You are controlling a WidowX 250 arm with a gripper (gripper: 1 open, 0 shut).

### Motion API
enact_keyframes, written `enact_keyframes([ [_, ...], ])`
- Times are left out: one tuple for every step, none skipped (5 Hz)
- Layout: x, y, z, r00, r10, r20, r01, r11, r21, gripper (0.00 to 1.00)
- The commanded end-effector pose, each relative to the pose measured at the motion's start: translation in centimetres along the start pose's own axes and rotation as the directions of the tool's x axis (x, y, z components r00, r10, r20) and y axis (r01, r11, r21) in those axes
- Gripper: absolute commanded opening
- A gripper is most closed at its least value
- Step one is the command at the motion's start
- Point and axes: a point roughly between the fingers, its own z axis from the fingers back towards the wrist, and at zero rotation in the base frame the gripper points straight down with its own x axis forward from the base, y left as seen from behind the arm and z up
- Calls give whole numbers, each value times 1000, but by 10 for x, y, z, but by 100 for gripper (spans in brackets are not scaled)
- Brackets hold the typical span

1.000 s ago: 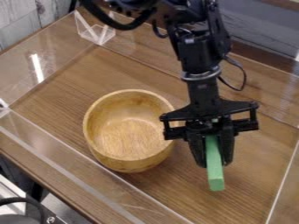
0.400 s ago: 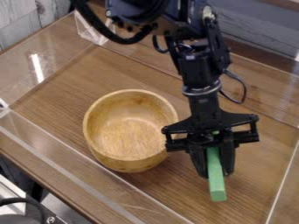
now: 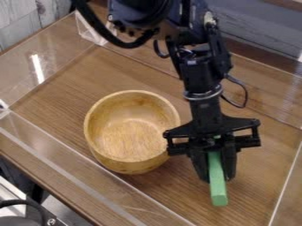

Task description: Remove the green block from inside the brown bowl and put it on the table

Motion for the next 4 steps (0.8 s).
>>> enact_keyframes([
  [1,-3,6,1000,-7,13,7,1000,-18,0],
  [1,-2,5,1000,-8,8,8,1000,-18,0],
  [1,-2,5,1000,-10,3,10,1000,-18,0],
  [1,-1,5,1000,-12,-1,12,1000,-17,0],
])
